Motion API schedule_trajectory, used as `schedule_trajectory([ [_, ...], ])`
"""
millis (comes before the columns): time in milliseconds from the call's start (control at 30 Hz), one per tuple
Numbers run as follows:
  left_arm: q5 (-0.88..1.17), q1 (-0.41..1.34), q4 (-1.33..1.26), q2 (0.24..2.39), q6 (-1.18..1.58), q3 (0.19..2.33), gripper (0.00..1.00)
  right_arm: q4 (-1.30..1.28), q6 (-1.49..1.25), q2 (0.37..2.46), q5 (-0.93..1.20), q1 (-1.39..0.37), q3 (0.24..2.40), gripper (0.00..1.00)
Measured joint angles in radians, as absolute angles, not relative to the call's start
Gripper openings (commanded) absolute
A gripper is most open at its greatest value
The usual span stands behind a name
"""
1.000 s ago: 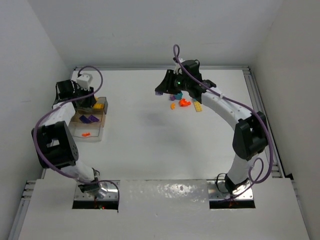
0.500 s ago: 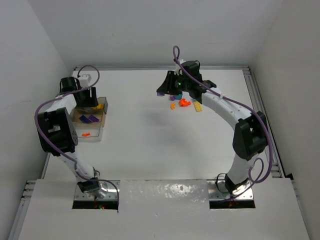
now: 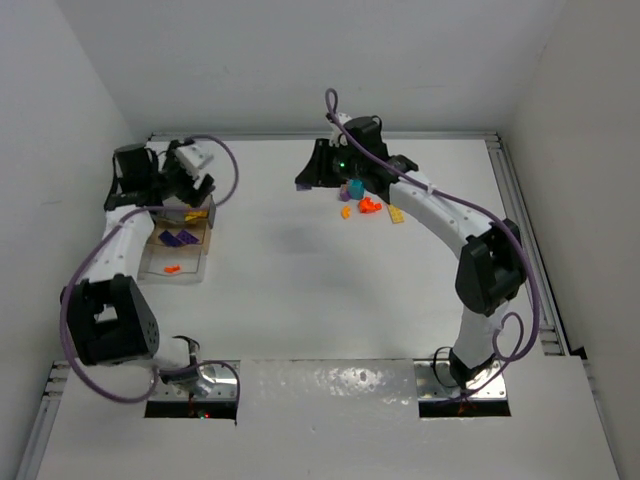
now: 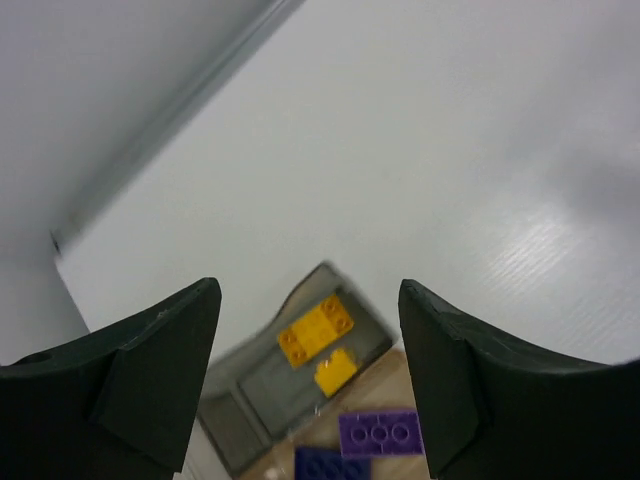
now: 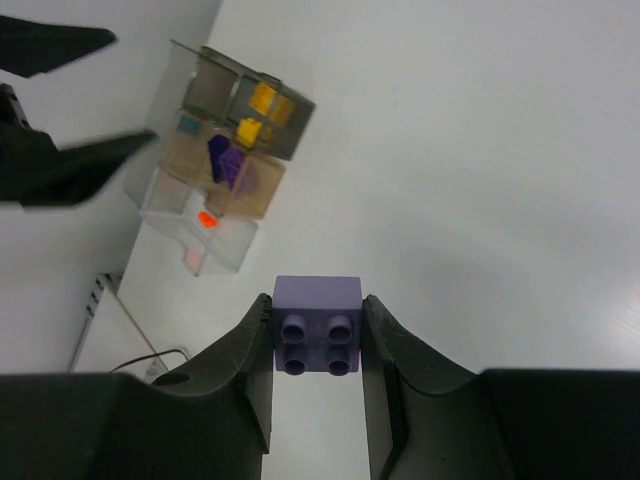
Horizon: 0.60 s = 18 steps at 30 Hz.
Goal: Sort the legos into containers by color
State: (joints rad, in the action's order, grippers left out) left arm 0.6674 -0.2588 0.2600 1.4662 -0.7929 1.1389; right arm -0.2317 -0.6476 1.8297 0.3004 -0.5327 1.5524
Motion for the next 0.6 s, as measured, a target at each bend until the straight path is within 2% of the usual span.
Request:
schedule_trajectory([
  [167, 0.807, -0.039, 0.17, 1.325, -0.929, 1.024, 0.73, -0.209, -0.658, 1.888, 0.333, -0.581, 1.63, 0.0],
  [300, 0.852, 0.096, 0.088, 1.309, -0.944, 0.957, 0.76, -0.21, -0.662, 1.899, 0.351, -0.599, 1.639, 0.0],
  [600, 0.837, 0.216, -0.161, 1.349, -0.856, 0.901, 0.74, -0.201, -0.672, 1.899, 0.36, -0.606, 1.639, 0.0],
])
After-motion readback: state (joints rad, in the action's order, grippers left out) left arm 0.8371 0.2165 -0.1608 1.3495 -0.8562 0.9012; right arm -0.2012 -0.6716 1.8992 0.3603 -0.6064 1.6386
